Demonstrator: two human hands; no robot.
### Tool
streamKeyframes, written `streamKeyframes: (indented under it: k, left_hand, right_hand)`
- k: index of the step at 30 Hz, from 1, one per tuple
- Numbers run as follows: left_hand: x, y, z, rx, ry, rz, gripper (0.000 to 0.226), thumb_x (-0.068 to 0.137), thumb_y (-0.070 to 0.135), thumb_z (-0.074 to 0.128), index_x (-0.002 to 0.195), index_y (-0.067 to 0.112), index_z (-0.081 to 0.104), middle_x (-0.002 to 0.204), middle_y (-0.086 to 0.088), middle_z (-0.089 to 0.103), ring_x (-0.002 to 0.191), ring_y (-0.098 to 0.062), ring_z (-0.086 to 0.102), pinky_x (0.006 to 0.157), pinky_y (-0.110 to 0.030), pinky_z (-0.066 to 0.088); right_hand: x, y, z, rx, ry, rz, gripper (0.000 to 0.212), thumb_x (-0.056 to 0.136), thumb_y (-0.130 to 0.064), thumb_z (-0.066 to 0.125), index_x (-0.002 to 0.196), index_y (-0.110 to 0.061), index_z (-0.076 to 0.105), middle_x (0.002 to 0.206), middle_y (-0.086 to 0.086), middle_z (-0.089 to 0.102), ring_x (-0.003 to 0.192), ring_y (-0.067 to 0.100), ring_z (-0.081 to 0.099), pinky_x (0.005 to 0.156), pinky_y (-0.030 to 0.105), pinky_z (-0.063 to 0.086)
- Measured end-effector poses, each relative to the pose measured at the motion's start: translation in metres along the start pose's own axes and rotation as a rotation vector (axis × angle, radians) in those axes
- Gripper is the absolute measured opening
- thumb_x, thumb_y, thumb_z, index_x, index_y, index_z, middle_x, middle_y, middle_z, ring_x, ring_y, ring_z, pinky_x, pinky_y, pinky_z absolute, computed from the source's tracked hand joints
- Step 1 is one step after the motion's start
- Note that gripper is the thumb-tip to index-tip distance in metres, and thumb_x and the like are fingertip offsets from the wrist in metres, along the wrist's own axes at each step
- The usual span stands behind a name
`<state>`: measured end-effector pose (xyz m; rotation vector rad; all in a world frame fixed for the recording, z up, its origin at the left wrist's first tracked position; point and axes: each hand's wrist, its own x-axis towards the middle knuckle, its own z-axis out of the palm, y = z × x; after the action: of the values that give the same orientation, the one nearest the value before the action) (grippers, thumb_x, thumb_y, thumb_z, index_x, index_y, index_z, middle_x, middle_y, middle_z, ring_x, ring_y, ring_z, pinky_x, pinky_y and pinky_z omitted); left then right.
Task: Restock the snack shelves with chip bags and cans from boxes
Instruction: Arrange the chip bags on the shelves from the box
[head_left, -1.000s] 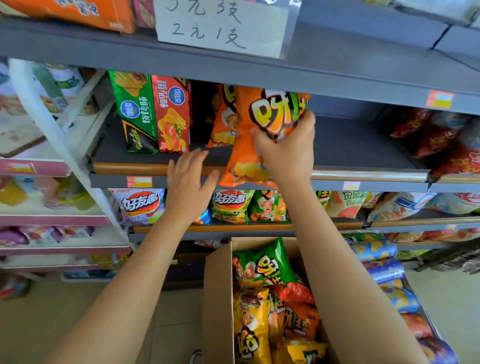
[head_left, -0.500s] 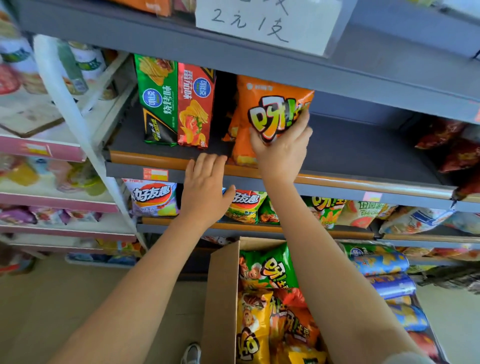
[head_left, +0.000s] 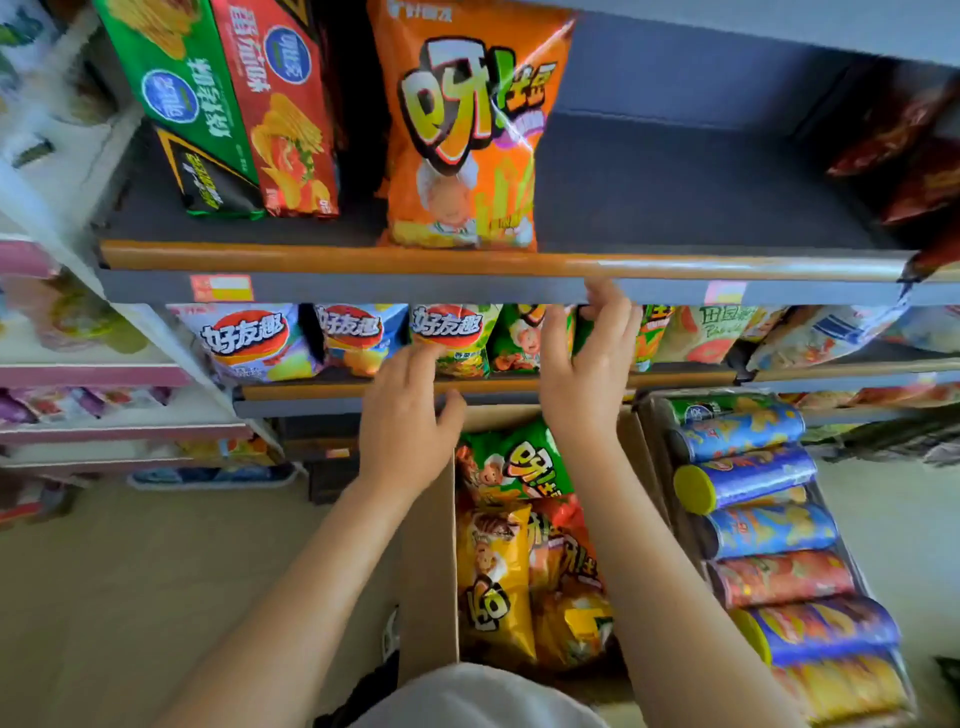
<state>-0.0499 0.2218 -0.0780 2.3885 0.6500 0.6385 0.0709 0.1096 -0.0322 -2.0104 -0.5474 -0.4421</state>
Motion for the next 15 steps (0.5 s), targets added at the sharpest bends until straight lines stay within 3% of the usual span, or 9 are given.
streamKeyframes:
  k: [3,5,7,9,10,12,15]
  left_hand:
    - [-0.038,-0.009,0.057,-0.047,-0.518,-0.260,0.026,0.097,0.032,0.055,0.120,0.021,0.062,0.120,0.000,0.062,0.108,-0.021,0.061,0.084,-0.037,0.051]
    - [-0.069,-0.020,0.095,0.039,-0.695,-0.317,0.030,0.096,0.035,0.056,0.123,0.023,0.060,0.131,-0.002,0.054,0.118,-0.023,0.054,0.096,-0.039,0.048]
    - [-0.098,-0.029,0.124,0.196,-0.770,-0.333,0.048,0.093,0.038,0.058,0.138,0.022,0.051,0.150,-0.009,0.037,0.139,-0.031,0.033,0.116,-0.044,0.029]
    - [-0.119,-0.032,0.138,0.296,-0.765,-0.285,0.058,0.093,0.036,0.058,0.146,0.020,0.043,0.159,-0.011,0.025,0.148,-0.033,0.013,0.122,-0.041,0.012]
    - [-0.125,-0.032,0.140,0.312,-0.754,-0.254,0.059,0.092,0.035,0.059,0.146,0.018,0.043,0.160,-0.012,0.025,0.149,-0.033,0.009,0.122,-0.041,0.009]
    - [-0.133,-0.031,0.143,0.340,-0.756,-0.211,0.056,0.092,0.034,0.058,0.143,0.016,0.047,0.159,-0.012,0.029,0.149,-0.032,0.005,0.121,-0.041,0.009]
    - [-0.138,-0.033,0.145,0.391,-0.764,-0.177,0.047,0.092,0.034,0.058,0.136,0.017,0.055,0.155,-0.008,0.037,0.149,-0.032,0.002,0.123,-0.040,0.005]
  right_hand:
    - [-0.061,0.081,-0.019,-0.136,-0.353,0.476,0.024,0.102,-0.027,0.051,0.115,-0.008,0.057,0.111,0.007,0.056,0.099,0.018,0.053,0.076,0.027,0.036]
    - [-0.110,0.135,-0.028,-0.231,-0.627,0.727,0.029,0.102,-0.031,0.049,0.116,-0.007,0.058,0.116,0.012,0.060,0.110,0.028,0.056,0.080,0.030,0.039]
    - [-0.156,0.175,-0.041,-0.357,-0.773,0.869,0.037,0.100,-0.031,0.053,0.126,-0.005,0.054,0.126,0.018,0.055,0.117,0.035,0.051,0.089,0.035,0.042]
    - [-0.191,0.202,-0.061,-0.541,-0.789,0.961,0.054,0.096,-0.038,0.058,0.138,-0.008,0.044,0.135,0.021,0.046,0.125,0.039,0.045,0.099,0.043,0.043]
    - [-0.205,0.213,-0.072,-0.621,-0.820,1.008,0.062,0.093,-0.045,0.059,0.142,-0.014,0.041,0.140,0.020,0.042,0.128,0.040,0.041,0.103,0.046,0.041]
    - [-0.224,0.232,-0.091,-0.654,-1.044,1.049,0.077,0.084,-0.065,0.061,0.148,-0.031,0.035,0.150,0.014,0.033,0.138,0.038,0.032,0.112,0.050,0.031]
    - [-0.239,0.247,-0.106,-0.549,-1.327,0.885,0.105,0.058,-0.088,0.060,0.149,-0.045,0.031,0.161,-0.001,0.020,0.149,0.030,0.015,0.120,0.057,0.013]
